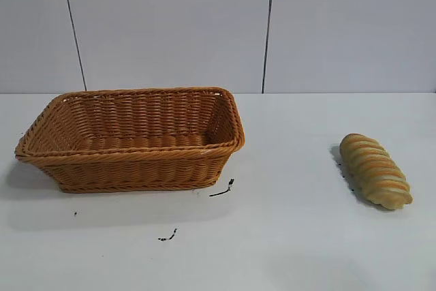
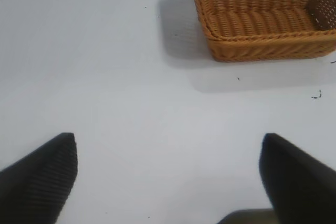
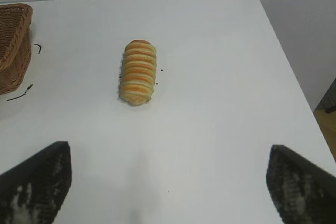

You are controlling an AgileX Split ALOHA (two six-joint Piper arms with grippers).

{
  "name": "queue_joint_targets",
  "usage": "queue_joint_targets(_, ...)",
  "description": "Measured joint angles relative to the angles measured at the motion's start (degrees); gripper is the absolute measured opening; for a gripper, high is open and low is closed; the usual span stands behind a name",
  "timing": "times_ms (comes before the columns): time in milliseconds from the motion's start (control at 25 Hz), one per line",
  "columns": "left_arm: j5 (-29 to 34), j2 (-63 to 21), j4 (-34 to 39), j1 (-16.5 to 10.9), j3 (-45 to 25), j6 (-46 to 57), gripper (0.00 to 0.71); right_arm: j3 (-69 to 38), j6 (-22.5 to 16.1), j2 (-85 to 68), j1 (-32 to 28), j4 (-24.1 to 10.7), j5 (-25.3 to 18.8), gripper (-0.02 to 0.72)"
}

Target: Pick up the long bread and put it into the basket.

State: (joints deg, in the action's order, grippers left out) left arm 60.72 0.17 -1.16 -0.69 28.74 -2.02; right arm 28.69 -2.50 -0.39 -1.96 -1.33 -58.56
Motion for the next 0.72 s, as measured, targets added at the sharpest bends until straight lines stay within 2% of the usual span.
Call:
queue_joint_targets(480,0.00,0.00,0.00,0.00,0.00,0.00,0.693,0.00,0.39,1.06,0.00,0.00,0.00,0.690)
queue_joint_targets(720,0.00,0.00,0.00,0.00,0.00,0.00,0.693,3.73,0.46,14.46,0.00,0.20,-0.03,0.690)
